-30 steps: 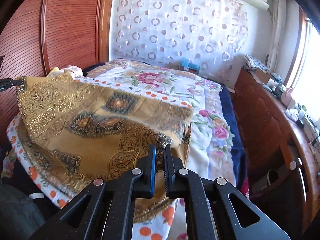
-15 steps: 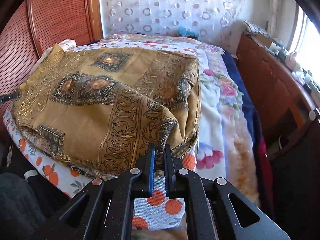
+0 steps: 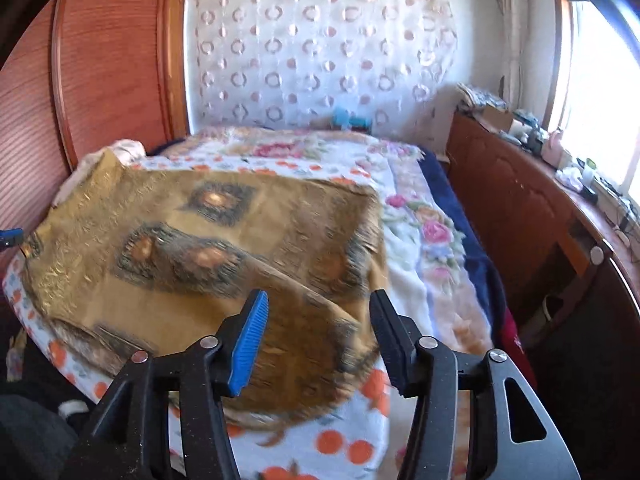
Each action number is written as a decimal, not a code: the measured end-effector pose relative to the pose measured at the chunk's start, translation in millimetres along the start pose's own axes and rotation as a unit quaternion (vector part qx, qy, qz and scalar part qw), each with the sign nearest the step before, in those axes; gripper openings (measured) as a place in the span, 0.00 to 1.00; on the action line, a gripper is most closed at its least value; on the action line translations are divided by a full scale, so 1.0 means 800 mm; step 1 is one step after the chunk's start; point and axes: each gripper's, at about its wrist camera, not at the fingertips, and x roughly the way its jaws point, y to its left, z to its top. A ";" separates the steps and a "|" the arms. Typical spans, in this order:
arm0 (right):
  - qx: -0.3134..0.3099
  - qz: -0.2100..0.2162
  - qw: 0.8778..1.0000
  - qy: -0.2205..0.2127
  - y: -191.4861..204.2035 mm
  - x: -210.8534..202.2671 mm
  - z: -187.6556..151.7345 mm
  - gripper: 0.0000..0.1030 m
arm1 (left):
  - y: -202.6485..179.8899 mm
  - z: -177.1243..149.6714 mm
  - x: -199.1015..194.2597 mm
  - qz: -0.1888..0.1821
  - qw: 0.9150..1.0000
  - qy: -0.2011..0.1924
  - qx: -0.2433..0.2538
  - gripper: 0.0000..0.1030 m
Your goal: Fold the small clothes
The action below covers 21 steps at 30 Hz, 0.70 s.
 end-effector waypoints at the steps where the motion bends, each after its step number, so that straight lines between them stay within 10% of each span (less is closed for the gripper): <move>1: 0.001 0.010 1.000 -0.005 0.009 0.003 0.000 0.57 | -0.001 0.001 0.001 -0.001 1.000 -0.001 0.001 0.59; 10: 0.008 0.090 0.995 0.030 0.066 0.086 -0.038 0.59 | 0.021 0.006 0.046 0.004 0.998 0.033 -0.051 0.59; 21: -0.017 0.056 0.997 0.043 0.092 0.127 -0.041 0.60 | 0.013 -0.012 0.060 -0.015 0.997 0.042 -0.065 0.59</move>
